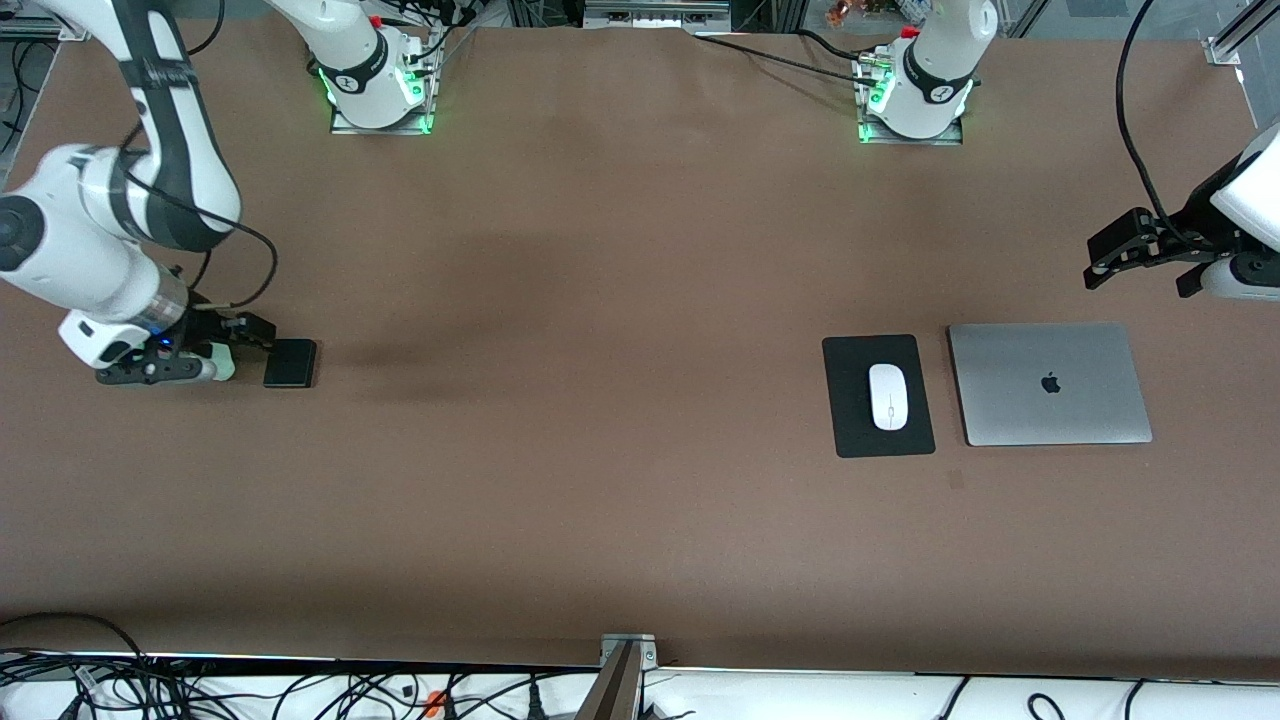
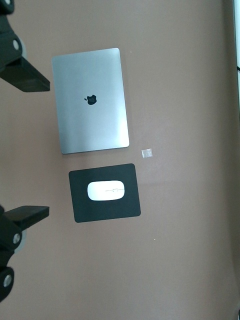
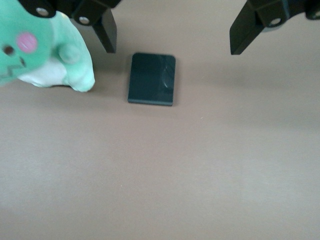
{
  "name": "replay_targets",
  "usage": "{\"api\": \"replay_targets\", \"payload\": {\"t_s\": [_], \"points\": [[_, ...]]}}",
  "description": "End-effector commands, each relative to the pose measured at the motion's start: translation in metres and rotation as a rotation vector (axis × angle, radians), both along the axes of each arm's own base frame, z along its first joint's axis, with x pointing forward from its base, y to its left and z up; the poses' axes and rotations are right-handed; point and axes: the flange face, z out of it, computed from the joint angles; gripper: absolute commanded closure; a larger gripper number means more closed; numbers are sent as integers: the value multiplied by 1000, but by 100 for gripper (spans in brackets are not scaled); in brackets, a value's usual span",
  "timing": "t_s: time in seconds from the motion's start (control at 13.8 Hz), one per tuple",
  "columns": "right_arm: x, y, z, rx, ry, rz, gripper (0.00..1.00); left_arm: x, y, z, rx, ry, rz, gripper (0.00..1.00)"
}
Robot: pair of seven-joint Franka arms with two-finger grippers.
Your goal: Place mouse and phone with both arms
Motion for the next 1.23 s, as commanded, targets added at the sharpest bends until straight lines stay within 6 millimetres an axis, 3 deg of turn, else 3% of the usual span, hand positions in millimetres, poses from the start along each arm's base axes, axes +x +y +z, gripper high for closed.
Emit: {"api": "replay_targets", "payload": {"t_s": [0.0,0.22,0.36,0.72,0.94,1.16], "points": [[1,3,60,27,23,1,0,1,0,4,20,4,-23,0],[-9,6,126,38,39,-52,0,1,0,4,20,4,-23,0],[-19,14,148,33,53,-56,0,1,0,4,20,6,-23,0],[-34,4,224,34,36,-68,0,1,0,4,20,6,-22,0],[-41,5,245,20,28,-63,0,1,0,4,20,6,-22,0],[-44,5,249,11,27,-64,0,1,0,4,20,6,-22,0]]}}
